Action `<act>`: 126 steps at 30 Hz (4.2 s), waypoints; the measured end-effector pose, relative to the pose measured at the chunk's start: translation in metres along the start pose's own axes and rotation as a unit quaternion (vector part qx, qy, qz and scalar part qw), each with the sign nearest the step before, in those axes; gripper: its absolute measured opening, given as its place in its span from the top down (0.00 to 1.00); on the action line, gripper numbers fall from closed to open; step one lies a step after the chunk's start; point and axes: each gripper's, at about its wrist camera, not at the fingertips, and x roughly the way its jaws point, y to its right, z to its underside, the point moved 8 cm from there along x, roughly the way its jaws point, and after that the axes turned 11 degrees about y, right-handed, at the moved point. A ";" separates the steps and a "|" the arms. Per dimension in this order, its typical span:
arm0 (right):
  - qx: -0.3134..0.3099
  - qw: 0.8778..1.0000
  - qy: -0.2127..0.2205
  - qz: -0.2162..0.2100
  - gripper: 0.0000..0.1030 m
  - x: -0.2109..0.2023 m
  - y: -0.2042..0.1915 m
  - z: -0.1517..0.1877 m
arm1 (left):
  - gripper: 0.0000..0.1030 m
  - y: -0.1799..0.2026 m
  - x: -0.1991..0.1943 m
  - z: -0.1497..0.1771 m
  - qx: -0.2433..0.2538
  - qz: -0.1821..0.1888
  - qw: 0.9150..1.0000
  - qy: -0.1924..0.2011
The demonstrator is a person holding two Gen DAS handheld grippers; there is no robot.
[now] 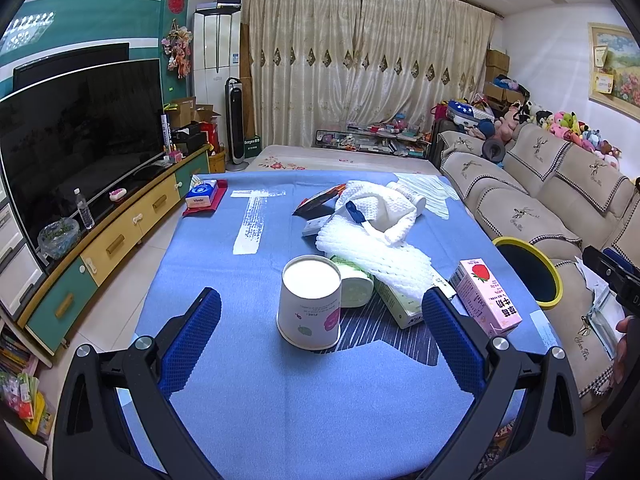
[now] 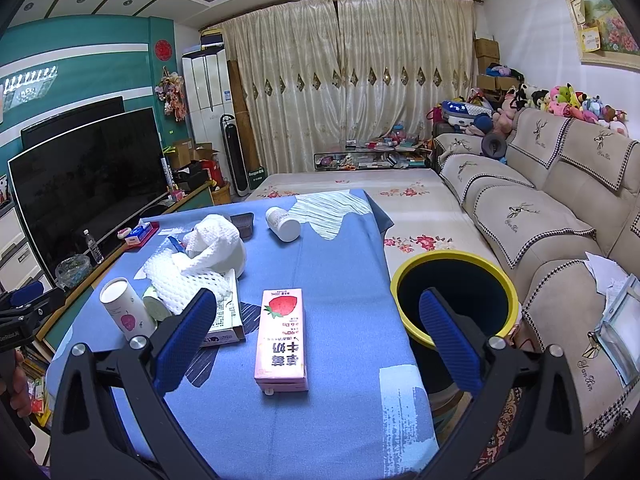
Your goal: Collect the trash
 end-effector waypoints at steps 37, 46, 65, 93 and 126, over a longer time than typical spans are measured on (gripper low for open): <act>-0.023 0.988 -0.144 -0.047 0.43 0.088 -0.029 0.119 | 0.04 -0.001 0.044 0.026 -0.018 0.019 0.999 -0.038; -0.001 0.992 -0.116 -0.057 0.54 0.076 -0.020 0.098 | 0.04 0.004 0.051 0.031 -0.016 0.022 0.999 -0.046; 0.060 0.990 -0.085 0.097 0.54 0.115 0.124 0.045 | 0.04 0.014 0.065 0.037 -0.010 0.029 0.998 -0.062; 0.127 0.970 -0.146 0.147 0.36 0.162 0.183 0.062 | 0.04 0.005 0.131 0.051 -0.011 0.012 0.994 -0.104; 0.154 0.972 -0.131 0.115 0.30 0.128 0.160 0.070 | 0.43 -0.021 0.145 0.038 -0.002 0.009 0.996 -0.088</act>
